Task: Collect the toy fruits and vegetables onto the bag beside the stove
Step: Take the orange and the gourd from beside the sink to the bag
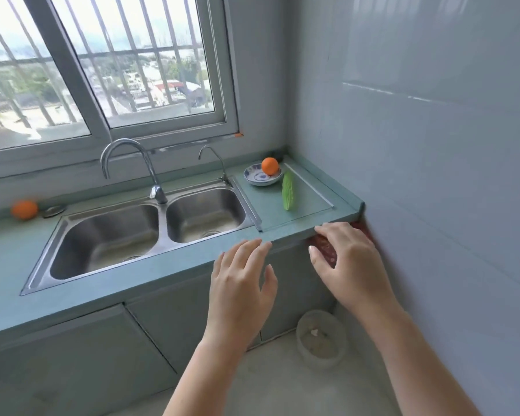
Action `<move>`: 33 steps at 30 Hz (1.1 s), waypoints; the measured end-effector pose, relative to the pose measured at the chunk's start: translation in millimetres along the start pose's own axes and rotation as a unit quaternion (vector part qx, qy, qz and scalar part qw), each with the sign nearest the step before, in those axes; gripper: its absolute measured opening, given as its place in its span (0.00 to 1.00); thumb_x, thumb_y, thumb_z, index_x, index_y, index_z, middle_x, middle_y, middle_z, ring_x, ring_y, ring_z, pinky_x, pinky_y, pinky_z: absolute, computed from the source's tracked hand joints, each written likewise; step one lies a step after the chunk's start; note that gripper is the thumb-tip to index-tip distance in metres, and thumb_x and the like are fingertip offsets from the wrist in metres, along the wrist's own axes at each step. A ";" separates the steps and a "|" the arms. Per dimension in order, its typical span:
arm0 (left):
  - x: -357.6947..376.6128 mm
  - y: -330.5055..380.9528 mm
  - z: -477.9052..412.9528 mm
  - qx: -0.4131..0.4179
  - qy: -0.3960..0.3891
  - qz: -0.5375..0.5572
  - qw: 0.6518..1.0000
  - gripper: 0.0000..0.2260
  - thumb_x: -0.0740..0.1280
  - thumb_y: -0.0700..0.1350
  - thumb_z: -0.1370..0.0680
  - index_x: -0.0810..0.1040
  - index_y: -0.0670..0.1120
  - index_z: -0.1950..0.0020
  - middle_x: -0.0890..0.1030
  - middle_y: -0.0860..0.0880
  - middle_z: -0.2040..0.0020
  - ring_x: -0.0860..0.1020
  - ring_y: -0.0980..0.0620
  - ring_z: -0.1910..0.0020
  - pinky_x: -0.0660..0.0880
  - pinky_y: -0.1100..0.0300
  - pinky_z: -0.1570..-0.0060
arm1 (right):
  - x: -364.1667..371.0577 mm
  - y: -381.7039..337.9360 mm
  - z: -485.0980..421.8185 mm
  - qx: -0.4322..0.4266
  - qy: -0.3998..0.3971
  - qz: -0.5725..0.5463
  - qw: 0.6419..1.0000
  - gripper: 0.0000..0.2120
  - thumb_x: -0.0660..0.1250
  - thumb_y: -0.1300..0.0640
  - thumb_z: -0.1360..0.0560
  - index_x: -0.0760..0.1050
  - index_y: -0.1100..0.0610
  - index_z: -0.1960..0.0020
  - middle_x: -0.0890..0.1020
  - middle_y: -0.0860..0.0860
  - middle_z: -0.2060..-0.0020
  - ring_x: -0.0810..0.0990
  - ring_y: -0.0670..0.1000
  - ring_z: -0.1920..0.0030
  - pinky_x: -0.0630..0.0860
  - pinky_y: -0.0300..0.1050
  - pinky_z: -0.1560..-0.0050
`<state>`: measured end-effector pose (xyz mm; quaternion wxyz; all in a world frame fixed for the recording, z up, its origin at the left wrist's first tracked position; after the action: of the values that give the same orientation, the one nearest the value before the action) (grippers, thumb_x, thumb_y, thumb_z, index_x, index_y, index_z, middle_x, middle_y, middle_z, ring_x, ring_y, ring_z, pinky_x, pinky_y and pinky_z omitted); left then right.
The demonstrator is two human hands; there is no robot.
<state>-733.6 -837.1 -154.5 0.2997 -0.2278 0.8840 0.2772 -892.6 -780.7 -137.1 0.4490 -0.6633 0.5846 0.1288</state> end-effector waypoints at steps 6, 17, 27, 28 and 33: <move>53.8 -41.7 -35.9 -0.020 -0.026 0.010 0.999 0.16 0.59 0.46 0.28 0.79 0.43 0.46 0.81 0.47 0.48 0.72 0.52 0.46 0.73 0.52 0.46 | 58.6 26.2 -44.5 0.007 -0.051 0.015 0.999 0.23 0.55 0.46 0.31 0.78 0.60 0.47 0.82 0.56 0.52 0.80 0.58 0.51 0.75 0.55 0.49; 118.4 -196.4 -141.6 -0.054 -0.023 0.040 0.997 0.16 0.58 0.45 0.28 0.78 0.42 0.45 0.81 0.46 0.47 0.75 0.48 0.46 0.69 0.54 0.44 | 192.3 26.7 -175.6 0.023 -0.104 0.043 0.993 0.19 0.61 0.51 0.30 0.77 0.61 0.45 0.81 0.56 0.49 0.78 0.57 0.48 0.72 0.52 0.47; 181.7 -279.0 -217.1 -0.073 -0.094 0.084 0.989 0.17 0.57 0.46 0.28 0.78 0.43 0.44 0.81 0.48 0.47 0.76 0.47 0.46 0.70 0.55 0.45 | 275.6 58.1 -248.2 0.107 -0.151 0.048 0.982 0.16 0.66 0.56 0.26 0.74 0.60 0.41 0.78 0.54 0.44 0.74 0.54 0.42 0.68 0.48 0.42; 190.2 -280.7 -220.6 -0.071 -0.101 0.091 0.988 0.17 0.58 0.46 0.28 0.78 0.43 0.44 0.81 0.48 0.47 0.76 0.48 0.46 0.70 0.56 0.45 | 279.2 65.9 -252.6 0.118 -0.154 0.052 0.980 0.16 0.66 0.56 0.26 0.74 0.60 0.41 0.78 0.54 0.44 0.74 0.54 0.42 0.69 0.48 0.43; 239.4 -299.2 -258.3 -0.064 -0.122 0.100 0.985 0.14 0.65 0.41 0.29 0.78 0.42 0.45 0.81 0.47 0.47 0.75 0.48 0.47 0.66 0.60 0.44 | 303.5 102.2 -291.6 0.151 -0.155 0.055 0.975 0.16 0.65 0.55 0.26 0.73 0.60 0.40 0.77 0.55 0.43 0.74 0.54 0.42 0.70 0.50 0.44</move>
<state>-839.2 -1277.8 -245.1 0.3606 -0.1212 0.8396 0.3878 -1000.9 -1189.8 -229.5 0.6213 -0.5267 0.5563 0.1644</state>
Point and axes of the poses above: each hand's wrist, its own z-axis away from the middle knuckle, its own x-axis out of the palm, y = z × x, the point moved 1 cm from there along -z, towards the middle knuckle
